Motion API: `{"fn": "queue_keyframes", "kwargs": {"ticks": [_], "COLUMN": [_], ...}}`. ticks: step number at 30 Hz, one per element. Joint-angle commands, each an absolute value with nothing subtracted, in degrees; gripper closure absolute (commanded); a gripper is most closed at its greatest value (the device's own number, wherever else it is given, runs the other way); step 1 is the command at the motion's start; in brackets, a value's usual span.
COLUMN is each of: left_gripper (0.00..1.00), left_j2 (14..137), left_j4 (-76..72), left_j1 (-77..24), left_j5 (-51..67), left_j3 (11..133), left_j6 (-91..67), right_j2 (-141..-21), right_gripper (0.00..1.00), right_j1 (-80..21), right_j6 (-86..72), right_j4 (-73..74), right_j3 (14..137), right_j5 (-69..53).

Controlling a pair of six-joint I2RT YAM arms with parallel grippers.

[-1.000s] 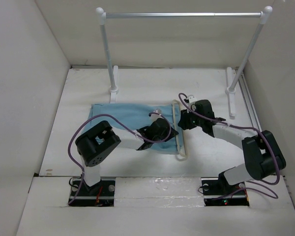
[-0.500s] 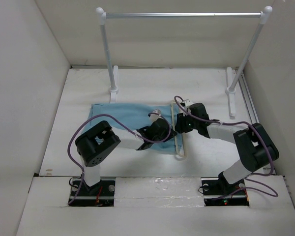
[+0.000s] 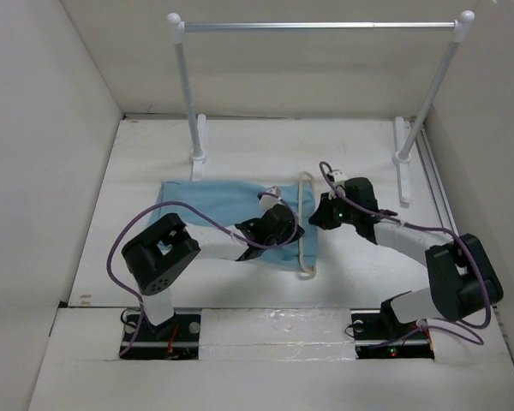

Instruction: Place the trousers on the hanger

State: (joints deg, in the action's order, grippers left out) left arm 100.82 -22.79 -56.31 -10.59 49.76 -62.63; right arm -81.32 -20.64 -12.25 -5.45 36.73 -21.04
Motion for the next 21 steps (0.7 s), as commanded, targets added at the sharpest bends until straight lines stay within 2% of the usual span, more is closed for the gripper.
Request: {"fn": "queue_keyframes", "kwargs": {"ticks": [1, 9, 13, 14, 15, 16, 17, 19, 21], "left_gripper": [1.0, 1.0, 1.0, 1.0, 1.0, 1.0, 1.0, 1.0, 1.0], "left_j2": [97.5, 95.1, 95.1, 95.4, 95.6, 95.9, 96.3, 96.6, 96.5], "left_j4": [-16.5, -9.9, -6.4, -5.7, -5.0, -4.6, -4.7, -5.2, -5.2], "left_j1": [-54.8, -54.1, -54.1, -54.1, -54.1, -54.1, -54.1, -54.1, -54.1], "left_j5": [-14.1, -19.1, -21.4, -21.7, -22.3, -22.2, -22.0, -21.4, -21.4], "left_j3": [49.3, 49.0, 49.9, 50.7, 51.1, 51.7, 52.0, 53.3, 53.9], "left_j6": [-57.5, -53.3, -53.4, -53.4, -53.4, -53.0, -52.7, -52.5, -52.4], "right_j2": [-75.2, -71.9, -71.7, -72.2, -72.9, -74.0, -76.4, -78.5, -82.3], "right_gripper": [1.0, 1.0, 1.0, 0.96, 0.82, 0.65, 0.37, 0.24, 0.19], "right_j1": [-15.7, -0.5, 0.8, 0.8, 0.8, 0.8, 0.8, 0.8, 0.2], "right_j6": [-6.6, -0.8, 2.5, 2.9, 3.0, 3.0, 3.0, 2.1, 1.7], "right_j4": [1.6, 12.2, 14.8, 14.9, 14.3, 12.2, 11.5, 8.0, 7.0], "right_j3": [42.1, 45.0, 43.9, 43.0, 42.4, 41.6, 41.1, 39.8, 40.9], "right_j5": [-22.4, -25.4, -23.6, -23.8, -24.7, -28.4, -30.0, -32.1, -32.1]}}
